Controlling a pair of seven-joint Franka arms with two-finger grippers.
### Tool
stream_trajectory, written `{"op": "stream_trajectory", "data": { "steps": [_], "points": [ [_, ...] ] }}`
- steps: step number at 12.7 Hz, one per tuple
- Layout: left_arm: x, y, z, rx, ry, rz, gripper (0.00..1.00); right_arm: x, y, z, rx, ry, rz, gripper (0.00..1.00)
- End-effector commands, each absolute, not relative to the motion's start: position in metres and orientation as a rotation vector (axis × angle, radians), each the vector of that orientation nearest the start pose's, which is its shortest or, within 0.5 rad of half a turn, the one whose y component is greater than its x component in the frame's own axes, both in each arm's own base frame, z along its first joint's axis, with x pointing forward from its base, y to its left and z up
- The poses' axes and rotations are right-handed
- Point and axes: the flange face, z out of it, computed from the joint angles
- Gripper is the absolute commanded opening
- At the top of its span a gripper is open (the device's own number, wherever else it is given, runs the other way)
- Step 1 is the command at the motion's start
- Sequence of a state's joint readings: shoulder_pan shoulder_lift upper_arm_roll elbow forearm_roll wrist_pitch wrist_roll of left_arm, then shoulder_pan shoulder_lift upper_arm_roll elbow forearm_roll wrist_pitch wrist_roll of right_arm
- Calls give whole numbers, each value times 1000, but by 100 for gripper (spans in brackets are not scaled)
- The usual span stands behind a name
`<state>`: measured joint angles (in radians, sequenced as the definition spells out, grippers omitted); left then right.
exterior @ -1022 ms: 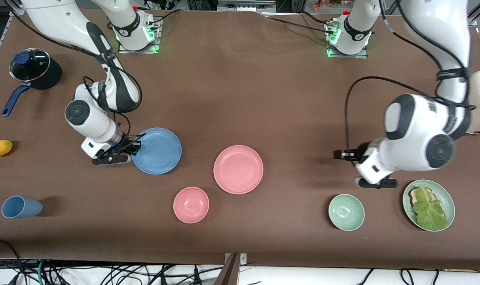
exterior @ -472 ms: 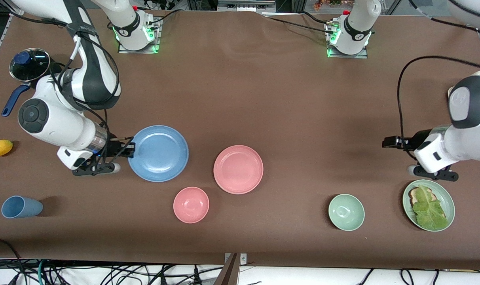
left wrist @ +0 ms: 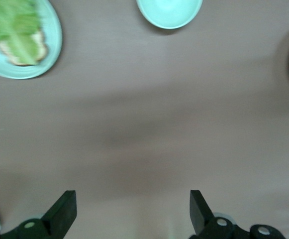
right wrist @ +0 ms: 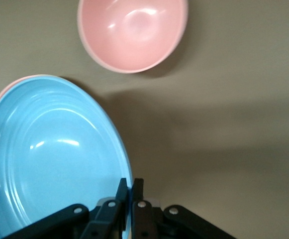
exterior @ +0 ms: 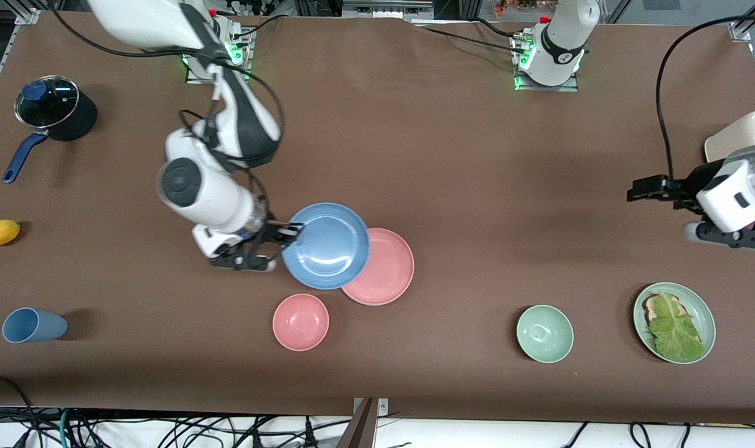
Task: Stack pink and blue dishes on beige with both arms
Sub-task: 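Lift the blue plate onto the pink plate with the right gripper, then open the right gripper and draw it back from the blue plate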
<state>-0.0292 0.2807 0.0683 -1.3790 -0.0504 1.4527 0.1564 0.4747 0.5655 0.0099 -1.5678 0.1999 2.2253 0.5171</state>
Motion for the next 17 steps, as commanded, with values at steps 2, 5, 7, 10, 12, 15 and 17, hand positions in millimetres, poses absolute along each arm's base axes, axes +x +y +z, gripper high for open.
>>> {"op": "stream_trajectory", "data": {
  "steps": [2,5,7,10,12,15,17],
  "points": [
    [588,7,606,-3084,246,187,100,615,378,289,-2913,317,-50,0],
    [567,13,608,-3088,227,293,100,617,380,272,-2906,324,-75,0],
    [552,9,599,-3082,249,388,100,619,380,259,-2899,332,-93,0],
    [553,5,607,-3089,243,365,100,623,385,250,-2874,362,-135,0],
    [553,1,607,-3137,210,364,100,629,389,249,-2865,362,-148,0],
    [553,11,606,-3142,87,367,100,631,395,241,-2862,391,-144,0],
    [552,15,603,-3145,71,379,100,630,396,241,-2862,390,-143,5]
  ]
}}
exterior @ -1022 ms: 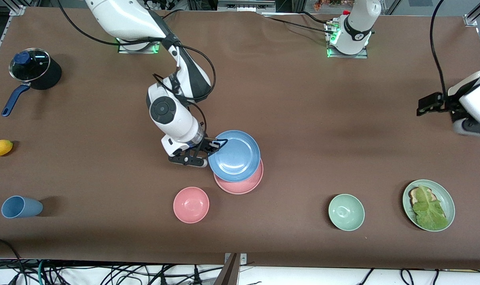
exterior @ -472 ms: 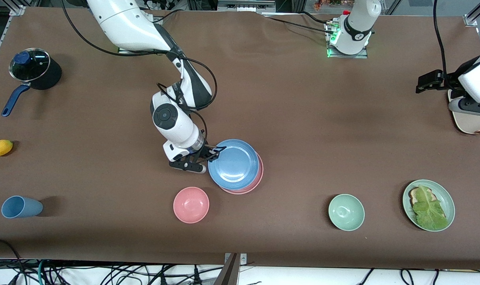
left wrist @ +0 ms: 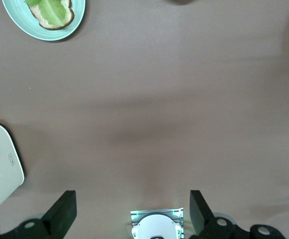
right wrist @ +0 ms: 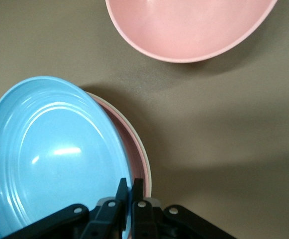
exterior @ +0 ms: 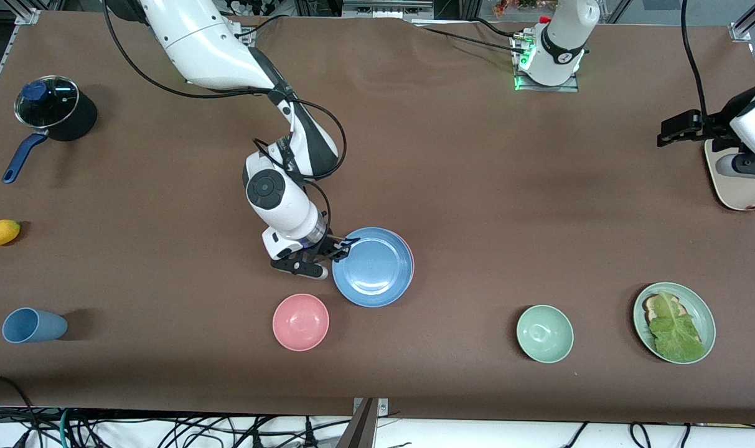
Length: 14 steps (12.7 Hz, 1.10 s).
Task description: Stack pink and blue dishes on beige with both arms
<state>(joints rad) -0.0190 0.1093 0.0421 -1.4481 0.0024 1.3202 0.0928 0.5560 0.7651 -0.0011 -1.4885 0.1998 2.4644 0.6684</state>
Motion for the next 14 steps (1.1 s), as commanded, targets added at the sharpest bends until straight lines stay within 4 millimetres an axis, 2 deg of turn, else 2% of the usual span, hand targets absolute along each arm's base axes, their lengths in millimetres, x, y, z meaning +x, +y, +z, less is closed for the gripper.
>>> {"op": "stream_trajectory", "data": {
  "steps": [1,2,4,5,8,9,10,11,14],
  "points": [
    [552,18,601,-3148,62,388,100,631,395,241,-2863,389,-145,21],
    [552,15,600,-3156,66,394,100,631,395,242,-2863,388,-145,47],
    [552,9,602,-3153,81,408,100,632,392,248,-2867,385,-142,66],
    [552,8,602,-3152,84,411,100,632,390,249,-2880,384,-122,69],
    [552,6,602,-3153,91,411,100,643,375,275,-3000,318,-92,84],
    [552,7,602,-3154,89,411,100,648,367,295,-3047,277,-101,89],
    [552,7,602,-3154,89,411,100,651,355,309,-3076,243,-86,98],
    [552,6,602,-3153,91,411,100,656,341,331,-3071,206,-102,99],
    [553,6,601,-3158,92,414,100,675,260,386,-3088,185,-49,100]
  ]
}}
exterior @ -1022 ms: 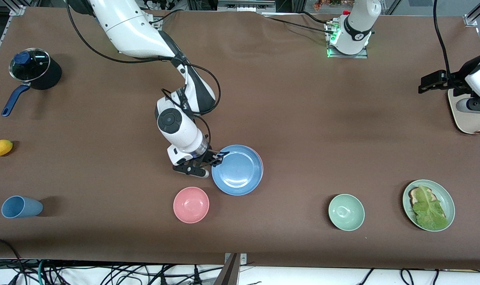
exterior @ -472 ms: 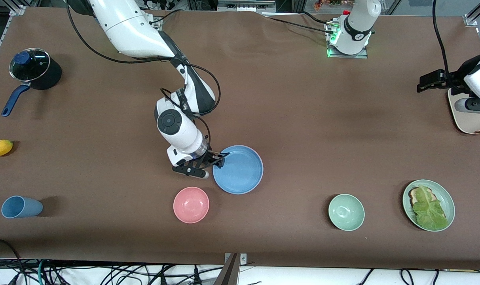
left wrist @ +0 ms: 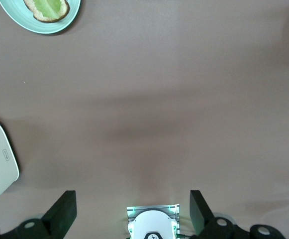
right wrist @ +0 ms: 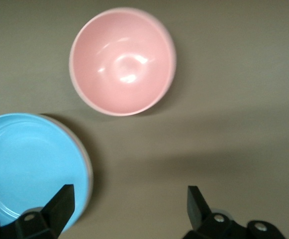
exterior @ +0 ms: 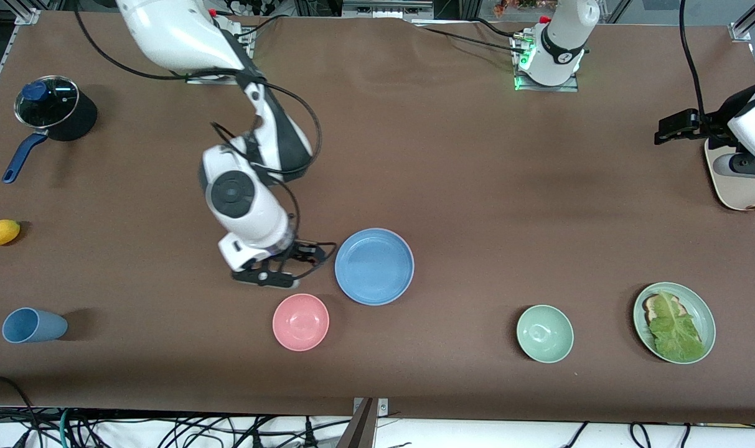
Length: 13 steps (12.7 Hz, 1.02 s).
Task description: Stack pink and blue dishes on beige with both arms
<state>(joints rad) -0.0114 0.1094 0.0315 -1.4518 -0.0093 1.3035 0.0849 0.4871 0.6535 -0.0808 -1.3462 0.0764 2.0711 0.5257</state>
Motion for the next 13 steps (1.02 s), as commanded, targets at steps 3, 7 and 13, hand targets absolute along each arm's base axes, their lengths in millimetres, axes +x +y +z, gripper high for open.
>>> {"op": "stream_trajectory", "data": {
  "steps": [3,7,13],
  "points": [
    [553,4,601,-3161,101,409,100,666,201,450,-3101,122,37,100],
    [553,2,604,-3171,120,400,100,624,162,538,-3088,104,122,100],
    [554,-2,607,-3177,122,386,100,555,94,615,-3074,23,169,100]
  ]
}}
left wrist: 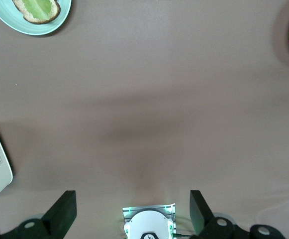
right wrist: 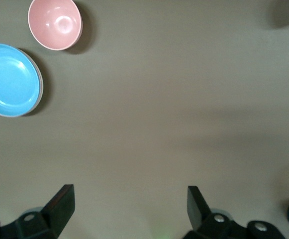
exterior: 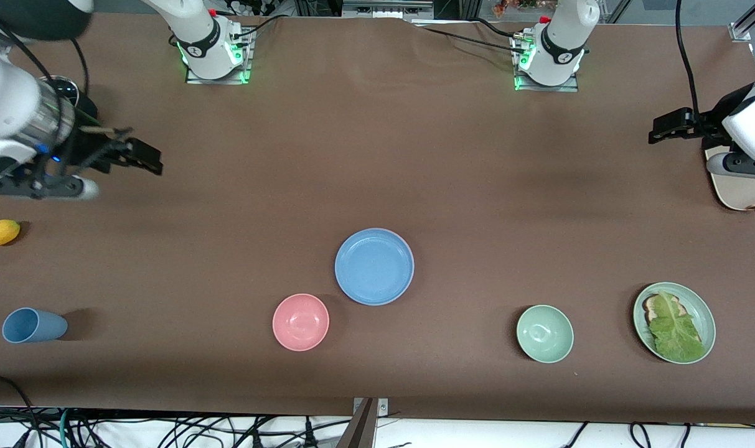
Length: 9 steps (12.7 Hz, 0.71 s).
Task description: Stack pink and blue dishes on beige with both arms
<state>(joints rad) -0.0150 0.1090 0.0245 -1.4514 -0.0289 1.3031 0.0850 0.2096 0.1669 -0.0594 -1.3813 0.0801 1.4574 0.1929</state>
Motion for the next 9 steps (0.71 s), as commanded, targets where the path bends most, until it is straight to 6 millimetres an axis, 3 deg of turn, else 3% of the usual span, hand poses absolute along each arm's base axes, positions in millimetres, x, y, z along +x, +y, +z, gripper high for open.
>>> {"op": "stream_trajectory", "data": {
  "steps": [1,9],
  "points": [
    [555,-3,610,-3190,119,372,100,546,91,619,-3075,7,168,100],
    [557,-3,609,-3197,116,374,100,555,89,616,-3088,7,174,100]
  ]
}}
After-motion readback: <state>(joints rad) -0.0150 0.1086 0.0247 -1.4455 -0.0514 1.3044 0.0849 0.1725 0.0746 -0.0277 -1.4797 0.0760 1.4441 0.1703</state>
